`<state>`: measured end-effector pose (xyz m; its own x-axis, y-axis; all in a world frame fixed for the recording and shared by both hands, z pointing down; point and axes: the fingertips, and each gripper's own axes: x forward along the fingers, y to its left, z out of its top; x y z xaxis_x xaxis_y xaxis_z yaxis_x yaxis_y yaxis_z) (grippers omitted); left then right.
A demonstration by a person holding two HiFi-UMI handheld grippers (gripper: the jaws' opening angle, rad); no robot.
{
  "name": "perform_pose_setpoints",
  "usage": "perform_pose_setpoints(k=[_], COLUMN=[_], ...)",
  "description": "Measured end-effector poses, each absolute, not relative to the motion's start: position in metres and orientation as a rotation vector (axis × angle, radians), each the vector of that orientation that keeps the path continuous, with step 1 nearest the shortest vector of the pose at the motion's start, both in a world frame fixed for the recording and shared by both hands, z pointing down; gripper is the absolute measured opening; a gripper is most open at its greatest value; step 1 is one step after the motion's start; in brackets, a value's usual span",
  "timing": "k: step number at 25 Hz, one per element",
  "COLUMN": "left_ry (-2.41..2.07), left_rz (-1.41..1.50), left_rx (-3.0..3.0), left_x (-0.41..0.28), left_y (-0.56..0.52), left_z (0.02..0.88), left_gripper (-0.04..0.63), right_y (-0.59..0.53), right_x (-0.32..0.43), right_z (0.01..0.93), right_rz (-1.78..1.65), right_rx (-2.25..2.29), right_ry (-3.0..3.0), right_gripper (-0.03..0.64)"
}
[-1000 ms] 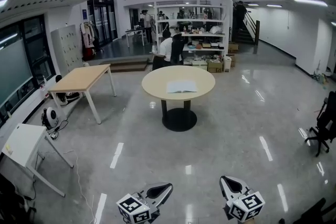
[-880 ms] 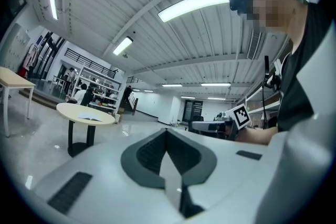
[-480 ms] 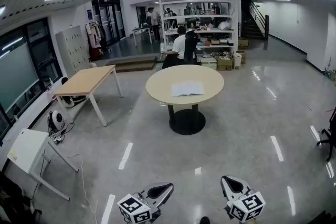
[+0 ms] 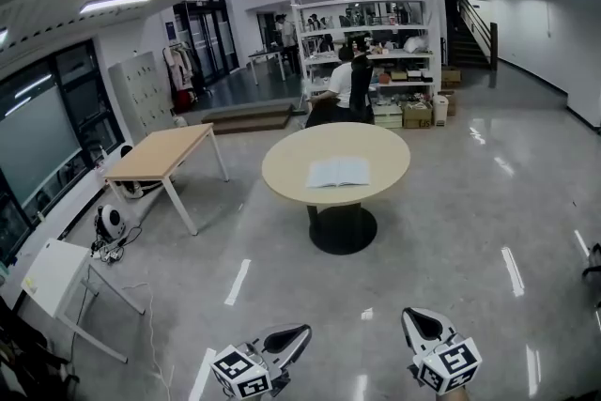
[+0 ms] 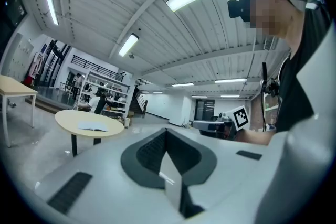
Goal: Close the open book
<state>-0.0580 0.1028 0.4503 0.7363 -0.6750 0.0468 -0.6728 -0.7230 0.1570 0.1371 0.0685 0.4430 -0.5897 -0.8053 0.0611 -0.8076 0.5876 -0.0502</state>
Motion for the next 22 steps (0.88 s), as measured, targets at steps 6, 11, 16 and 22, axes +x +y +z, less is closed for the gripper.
perform_pose_setpoints(k=[6,11,16,22], left_ry=[-1.129,-1.149,-1.154,-1.131], left_rz=[0.032,0.014,-0.025,-0.005], left_rx=[2.757,2.748,2.749,2.778], left_x=[-0.07,-0.086,-0.088,-0.095], left_y=[0.088,0.07,0.033,-0.017], left_z=[0.447,0.442,0.447,0.449], left_gripper=[-0.008,-0.008,-0.008,-0.008], right_y=[0.047,0.029,-0.003,-0.051], right_x=[0.134,0.117,0.114,0.099], right_z=[0.442,0.445,0.452,0.447], right_rz=[0.152,0.171,0.186,0.175], right_rx=[1.384,1.363,1.378,1.406], right_ry=[-2.795,-2.782,-2.753,-2.72], right_gripper=[-0.002,-0.002,-0.002,0.0])
